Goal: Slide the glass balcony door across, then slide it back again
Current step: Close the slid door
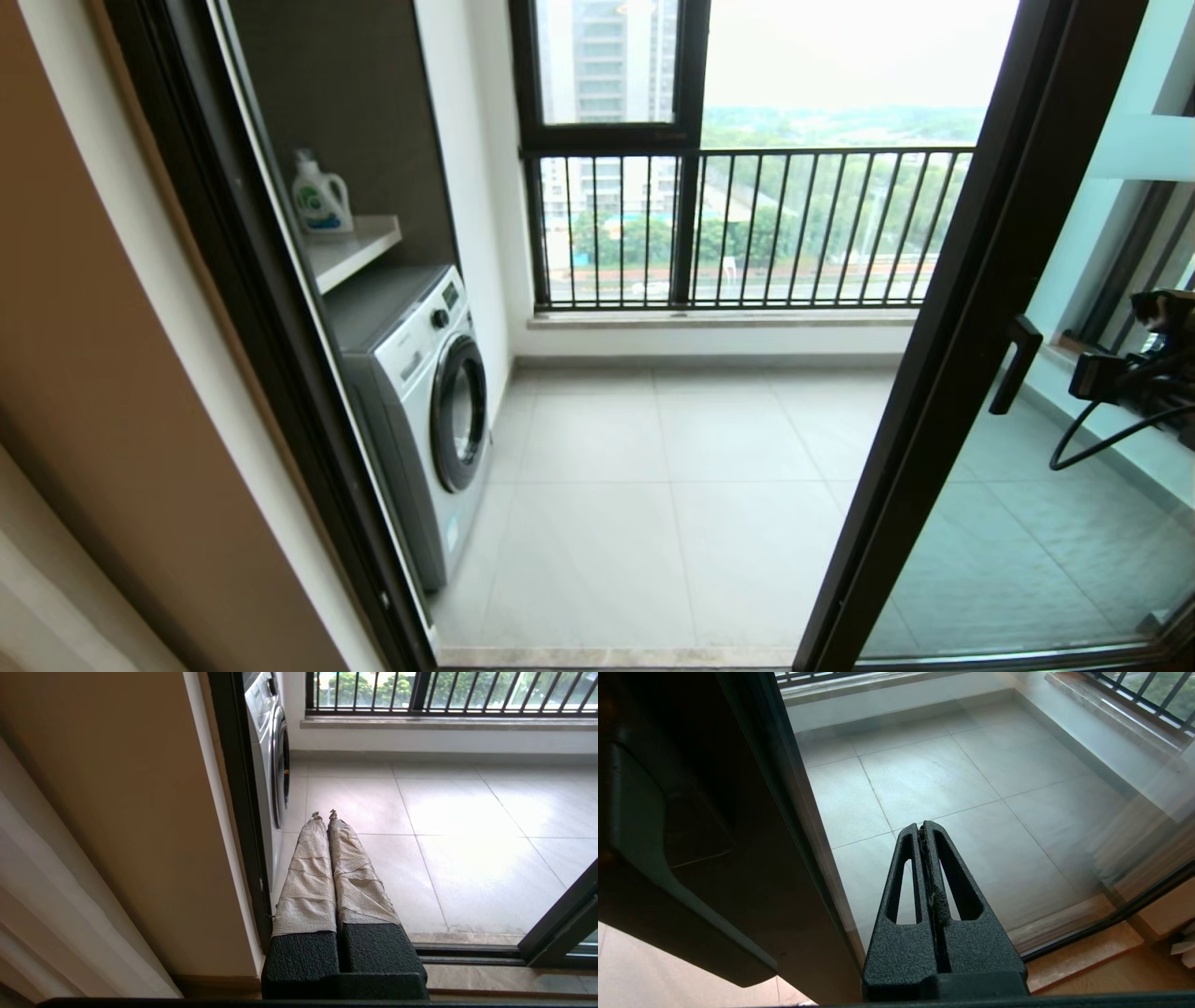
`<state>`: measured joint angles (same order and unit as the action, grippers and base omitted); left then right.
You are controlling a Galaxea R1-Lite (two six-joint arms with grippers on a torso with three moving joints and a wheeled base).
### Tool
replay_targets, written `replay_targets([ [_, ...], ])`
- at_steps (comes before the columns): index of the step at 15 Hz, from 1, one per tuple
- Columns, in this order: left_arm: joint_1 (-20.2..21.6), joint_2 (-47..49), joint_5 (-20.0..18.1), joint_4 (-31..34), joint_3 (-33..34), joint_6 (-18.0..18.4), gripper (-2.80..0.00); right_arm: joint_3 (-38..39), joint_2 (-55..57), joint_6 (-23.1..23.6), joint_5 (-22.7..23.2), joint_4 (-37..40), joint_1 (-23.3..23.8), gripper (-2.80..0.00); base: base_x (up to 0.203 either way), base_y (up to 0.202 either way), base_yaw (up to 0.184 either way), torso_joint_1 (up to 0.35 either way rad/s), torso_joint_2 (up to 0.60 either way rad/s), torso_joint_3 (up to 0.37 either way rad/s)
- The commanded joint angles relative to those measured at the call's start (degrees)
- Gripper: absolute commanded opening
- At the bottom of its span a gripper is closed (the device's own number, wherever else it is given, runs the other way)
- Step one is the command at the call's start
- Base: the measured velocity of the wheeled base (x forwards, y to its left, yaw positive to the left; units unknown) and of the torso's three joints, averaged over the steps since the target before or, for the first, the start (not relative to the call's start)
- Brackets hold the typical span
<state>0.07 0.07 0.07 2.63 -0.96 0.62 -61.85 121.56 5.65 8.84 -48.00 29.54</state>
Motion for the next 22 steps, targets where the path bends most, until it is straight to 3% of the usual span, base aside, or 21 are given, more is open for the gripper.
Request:
replay_targets([
  [1,0.0,0.0,0.0,0.0,0.0,0.0,-2.8,-0.4,1.1,0.1,0.0,-0.2,-1.1,-2.8,0.0,0.0,0.0,0.0,0.0,0.0],
  [22,0.0,0.0,0.0,0.0,0.0,0.0,-2.8,-0.8,2.2,0.0,-1.5,-1.0,-7.1,-2.8,0.0,0.0,0.0,0.0,0.0,0.0],
])
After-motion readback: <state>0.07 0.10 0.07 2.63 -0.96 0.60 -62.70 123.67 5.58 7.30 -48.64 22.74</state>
